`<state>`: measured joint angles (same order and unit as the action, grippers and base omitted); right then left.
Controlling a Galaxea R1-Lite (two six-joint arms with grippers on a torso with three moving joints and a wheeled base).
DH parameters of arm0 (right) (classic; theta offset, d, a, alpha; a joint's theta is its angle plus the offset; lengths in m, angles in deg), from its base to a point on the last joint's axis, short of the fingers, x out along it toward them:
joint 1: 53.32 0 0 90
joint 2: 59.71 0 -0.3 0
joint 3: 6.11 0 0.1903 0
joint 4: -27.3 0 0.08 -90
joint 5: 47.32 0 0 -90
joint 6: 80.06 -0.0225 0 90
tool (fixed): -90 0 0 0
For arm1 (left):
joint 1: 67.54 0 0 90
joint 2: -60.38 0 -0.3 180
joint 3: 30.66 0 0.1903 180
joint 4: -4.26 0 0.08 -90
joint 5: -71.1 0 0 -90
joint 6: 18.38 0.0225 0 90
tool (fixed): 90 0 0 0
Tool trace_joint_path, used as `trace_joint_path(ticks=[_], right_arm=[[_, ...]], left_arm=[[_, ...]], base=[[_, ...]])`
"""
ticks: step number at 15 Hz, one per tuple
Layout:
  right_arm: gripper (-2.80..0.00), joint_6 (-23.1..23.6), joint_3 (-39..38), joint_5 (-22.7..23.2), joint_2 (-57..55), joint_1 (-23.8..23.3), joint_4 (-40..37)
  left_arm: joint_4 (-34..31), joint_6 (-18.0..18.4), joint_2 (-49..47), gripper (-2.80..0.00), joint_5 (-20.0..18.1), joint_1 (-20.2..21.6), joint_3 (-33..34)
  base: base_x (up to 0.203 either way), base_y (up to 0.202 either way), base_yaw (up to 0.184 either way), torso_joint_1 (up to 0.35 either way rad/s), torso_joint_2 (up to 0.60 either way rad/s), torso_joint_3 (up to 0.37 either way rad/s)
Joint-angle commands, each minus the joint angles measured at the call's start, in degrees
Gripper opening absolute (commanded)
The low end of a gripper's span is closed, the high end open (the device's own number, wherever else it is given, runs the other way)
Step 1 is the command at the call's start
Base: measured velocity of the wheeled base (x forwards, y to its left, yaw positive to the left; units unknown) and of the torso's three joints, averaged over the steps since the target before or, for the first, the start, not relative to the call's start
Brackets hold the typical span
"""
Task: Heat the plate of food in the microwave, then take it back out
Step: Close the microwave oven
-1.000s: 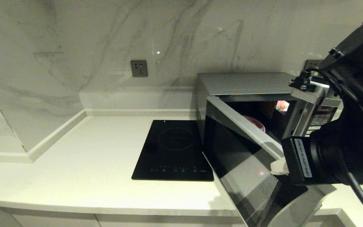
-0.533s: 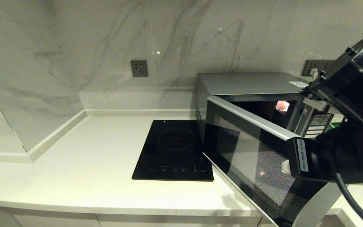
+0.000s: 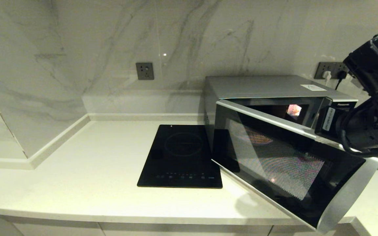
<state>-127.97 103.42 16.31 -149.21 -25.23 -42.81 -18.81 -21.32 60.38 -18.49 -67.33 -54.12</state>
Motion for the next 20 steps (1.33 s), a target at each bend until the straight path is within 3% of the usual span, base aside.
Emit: trace_joint_path(ticks=[1,5,9,13,16,20], right_arm=[[-2.8,0.5,0.1,-0.3,-1.1,-5.7,0.5],[-2.8,0.5,-0.4,0.0,-2.9,-13.0,4.5],[-2.8,1.7,-0.4,0.6,-3.9,-16.8,8.3],[-2.8,2.5,1.6,0.8,-12.9,-23.5,15.1],[-2.8,2.5,2.8,4.1,-17.8,-27.9,21.8],[-2.8,2.8,3.2,8.1,-20.2,-30.1,26.1]], left_arm=[[0.0,0.0,0.0,-2.8,0.0,0.0,0.0],[0.0,0.0,0.0,-2.8,0.0,0.0,0.0],[0.0,0.0,0.0,-2.8,0.0,0.0,0.0],[0.0,0.0,0.0,-2.8,0.0,0.0,0.0],[0.0,0.0,0.0,-2.8,0.0,0.0,0.0],[0.0,0.0,0.0,-2.8,0.0,0.0,0.0]], base=[[0.0,0.0,0.0,0.0,0.0,0.0],[0.0,0.0,0.0,0.0,0.0,0.0],[0.0,0.0,0.0,0.0,0.0,0.0],[0.0,0.0,0.0,0.0,0.0,0.0],[0.0,0.0,0.0,0.0,0.0,0.0],[0.0,0.0,0.0,0.0,0.0,0.0]])
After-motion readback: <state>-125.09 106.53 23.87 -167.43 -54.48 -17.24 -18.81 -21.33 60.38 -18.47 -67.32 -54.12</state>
